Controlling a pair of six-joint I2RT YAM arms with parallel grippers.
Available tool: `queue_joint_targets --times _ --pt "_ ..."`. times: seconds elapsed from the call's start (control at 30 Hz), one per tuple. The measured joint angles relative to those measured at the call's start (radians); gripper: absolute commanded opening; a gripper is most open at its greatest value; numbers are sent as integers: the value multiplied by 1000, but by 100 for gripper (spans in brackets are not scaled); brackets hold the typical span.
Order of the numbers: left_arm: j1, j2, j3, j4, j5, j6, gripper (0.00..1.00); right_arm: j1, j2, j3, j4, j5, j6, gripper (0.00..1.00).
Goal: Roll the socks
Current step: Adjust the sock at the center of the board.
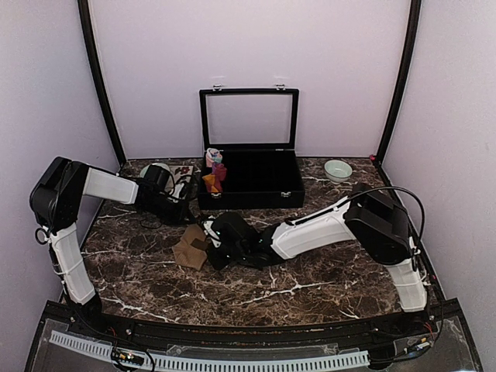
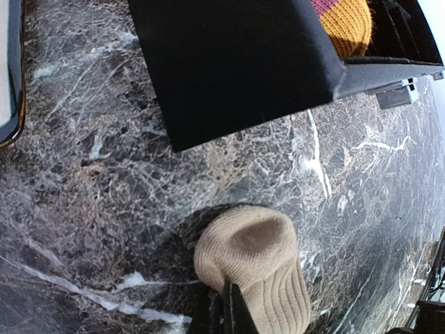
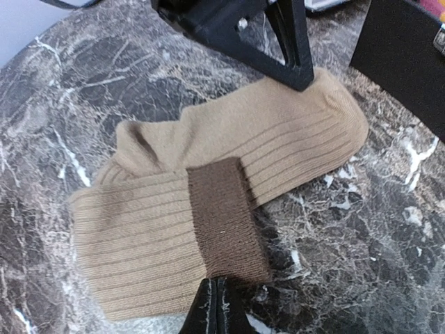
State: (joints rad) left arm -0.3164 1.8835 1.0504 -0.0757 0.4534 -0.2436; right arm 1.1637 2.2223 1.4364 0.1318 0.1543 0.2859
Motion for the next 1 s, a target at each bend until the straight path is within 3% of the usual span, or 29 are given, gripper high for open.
queue_joint_targets --times 0.3,0.57,0.7,0.77,0.83,0.9,1.0 --pt "1 4 3 0 0 0 0 24 -82 -21 48 -31 -32 0" --pt "12 17 12 0 4 0 0 161 -171 -71 35 -145 -72 0" --pt "14 19 19 0 11 0 0 189 -205 -175 26 -185 -48 27" --pt "15 20 23 0 15 0 0 158 -203 -197 10 -200 -23 43" --pt "16 20 23 0 19 0 0 103 -196 -191 2 -205 4 53" --pt "17 20 23 0 22 -1 0 39 -166 -139 -8 -183 10 60" --pt "18 20 23 0 27 -4 0 -30 -95 -34 0 -127 3 62"
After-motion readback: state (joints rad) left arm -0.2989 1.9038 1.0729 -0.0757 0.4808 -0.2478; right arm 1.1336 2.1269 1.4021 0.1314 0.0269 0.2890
